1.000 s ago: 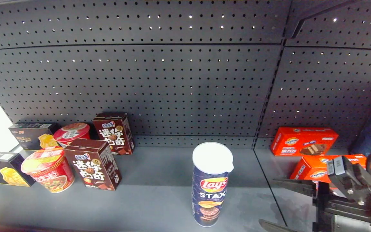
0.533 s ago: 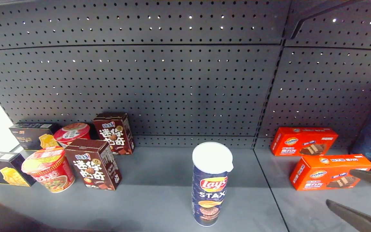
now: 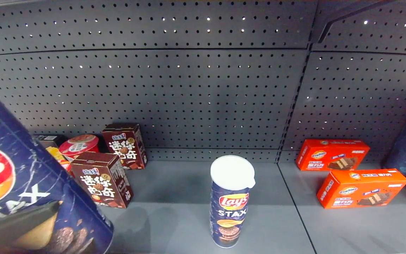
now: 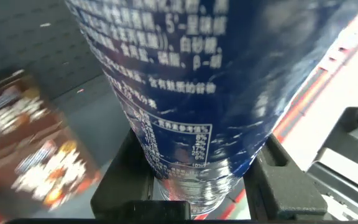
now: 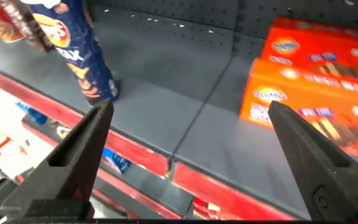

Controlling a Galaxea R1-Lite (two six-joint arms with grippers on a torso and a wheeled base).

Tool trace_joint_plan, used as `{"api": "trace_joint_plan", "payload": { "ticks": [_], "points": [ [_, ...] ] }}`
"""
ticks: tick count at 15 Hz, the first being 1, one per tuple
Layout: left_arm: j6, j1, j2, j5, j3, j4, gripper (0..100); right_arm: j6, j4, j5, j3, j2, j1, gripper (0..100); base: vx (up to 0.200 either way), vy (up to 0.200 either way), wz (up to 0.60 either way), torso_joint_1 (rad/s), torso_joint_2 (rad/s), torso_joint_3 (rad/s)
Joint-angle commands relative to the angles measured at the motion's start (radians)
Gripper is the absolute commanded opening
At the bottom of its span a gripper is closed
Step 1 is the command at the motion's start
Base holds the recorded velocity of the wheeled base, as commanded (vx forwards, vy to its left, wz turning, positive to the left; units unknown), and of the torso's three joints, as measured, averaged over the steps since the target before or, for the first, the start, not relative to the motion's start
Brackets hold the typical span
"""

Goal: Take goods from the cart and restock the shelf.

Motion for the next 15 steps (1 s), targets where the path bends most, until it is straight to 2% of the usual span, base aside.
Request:
{"api": "trace_joint_plan", "payload": {
  "ticks": [1, 2, 3, 5, 6, 8, 10, 11, 12, 15],
  "points": [
    [-0.002, -0.051, 0.121, -0.002, -0.004, -0.038, 0, 0.003, -0.001, 0.001, 0.030, -0.067, -0.023, 100, 0.000, 0.000, 0.00, 0.000, 0.00, 0.000],
    [-0.003, -0.120, 0.222, -0.001, -0.033, -0.121, 0, 0.003, 0.001, 0.001, 0.053, -0.101, -0.026, 100, 0.000, 0.000, 0.00, 0.000, 0.00, 0.000],
    [-0.003, -0.136, 0.288, 0.002, -0.067, -0.127, 0, 0.003, -0.001, 0.001, 0.049, -0.104, -0.031, 100, 0.000, 0.000, 0.00, 0.000, 0.00, 0.000],
    [-0.002, -0.140, 0.376, -0.001, -0.124, -0.129, 0, 0.003, -0.001, 0.001, 0.045, -0.107, -0.032, 100, 0.000, 0.000, 0.00, 0.000, 0.00, 0.000],
    [0.003, -0.140, 0.466, -0.001, -0.190, -0.144, 0, 0.003, 0.001, 0.001, 0.053, -0.116, -0.041, 100, 0.000, 0.000, 0.00, 0.000, 0.00, 0.000],
    [0.035, -0.141, 0.610, -0.007, -0.222, -0.252, 0, 0.003, 0.009, 0.001, 0.061, -0.127, -0.064, 100, 0.000, 0.000, 0.00, 0.000, 0.00, 0.000],
    [0.040, -0.140, 0.701, -0.017, -0.226, -0.334, 0, 0.003, 0.009, 0.001, 0.055, -0.131, -0.080, 100, 0.000, 0.000, 0.00, 0.000, 0.00, 0.000],
    [0.044, -0.135, 0.765, -0.094, -0.232, -0.387, 0, 0.003, 0.009, 0.001, 0.059, -0.133, -0.084, 100, 0.000, 0.000, 0.00, 0.000, 0.00, 0.000],
    [0.048, -0.133, 0.814, -0.131, -0.252, -0.428, 0, 0.003, 0.009, 0.001, 0.061, -0.133, -0.084, 100, 0.000, 0.000, 0.00, 0.000, 0.00, 0.000],
    [0.052, -0.133, 0.920, -0.134, -0.360, -0.442, 0, 0.003, 0.009, 0.001, 0.058, -0.133, -0.084, 100, 0.000, 0.000, 0.00, 0.000, 0.00, 0.000]
  ]
}}
